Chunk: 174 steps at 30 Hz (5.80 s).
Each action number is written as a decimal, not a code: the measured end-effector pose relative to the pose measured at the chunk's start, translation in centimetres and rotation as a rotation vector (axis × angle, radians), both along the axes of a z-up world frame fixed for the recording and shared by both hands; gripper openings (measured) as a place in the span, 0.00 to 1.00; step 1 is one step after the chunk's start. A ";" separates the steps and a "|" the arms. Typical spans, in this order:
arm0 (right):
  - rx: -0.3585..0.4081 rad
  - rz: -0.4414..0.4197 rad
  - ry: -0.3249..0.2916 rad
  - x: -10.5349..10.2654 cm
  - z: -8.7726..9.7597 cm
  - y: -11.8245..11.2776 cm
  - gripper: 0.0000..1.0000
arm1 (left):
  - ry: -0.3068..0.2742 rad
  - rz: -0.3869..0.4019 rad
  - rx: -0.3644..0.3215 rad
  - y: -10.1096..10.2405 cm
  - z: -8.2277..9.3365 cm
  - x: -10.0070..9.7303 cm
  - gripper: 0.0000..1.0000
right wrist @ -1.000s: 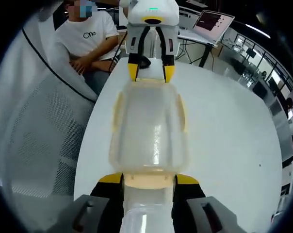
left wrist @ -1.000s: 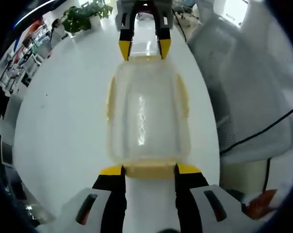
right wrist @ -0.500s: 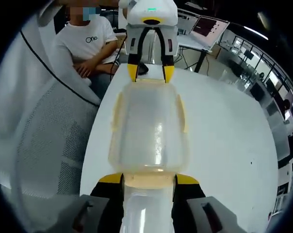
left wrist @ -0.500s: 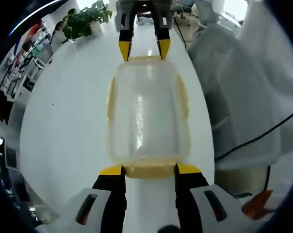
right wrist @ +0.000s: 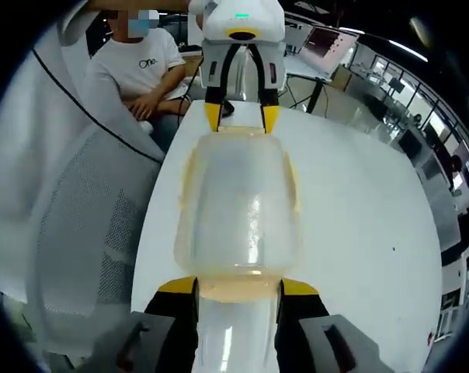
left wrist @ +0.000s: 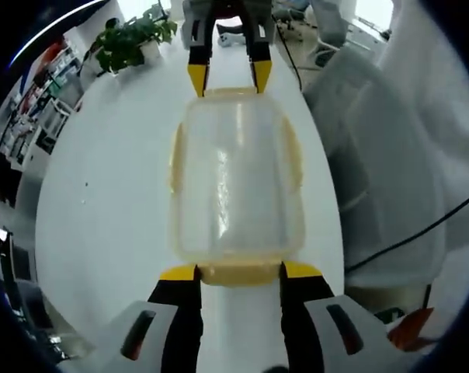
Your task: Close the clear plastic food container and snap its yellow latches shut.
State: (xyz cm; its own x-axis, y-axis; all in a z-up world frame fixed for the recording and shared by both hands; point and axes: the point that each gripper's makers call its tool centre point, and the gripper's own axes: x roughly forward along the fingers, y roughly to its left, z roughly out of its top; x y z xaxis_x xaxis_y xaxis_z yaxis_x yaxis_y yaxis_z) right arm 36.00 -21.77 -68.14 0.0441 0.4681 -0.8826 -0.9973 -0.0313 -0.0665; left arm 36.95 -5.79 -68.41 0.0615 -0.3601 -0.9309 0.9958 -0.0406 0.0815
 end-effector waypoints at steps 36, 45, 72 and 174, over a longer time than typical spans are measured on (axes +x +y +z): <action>-0.006 -0.045 0.005 1.0 -0.6 -7.5 0.36 | 0.002 -0.034 0.001 -7.6 -0.5 1.7 0.36; -0.006 -0.048 0.014 1.3 -0.9 -9.3 0.36 | 0.012 -0.029 -0.004 -9.3 -1.1 2.1 0.36; -0.008 -0.061 0.025 1.2 -2.2 -13.9 0.36 | 0.021 -0.052 -0.008 -14.0 -2.4 2.2 0.36; -0.095 -0.060 0.073 -0.7 -6.1 -16.7 0.43 | 0.076 -0.007 0.005 -15.8 -5.9 0.6 0.38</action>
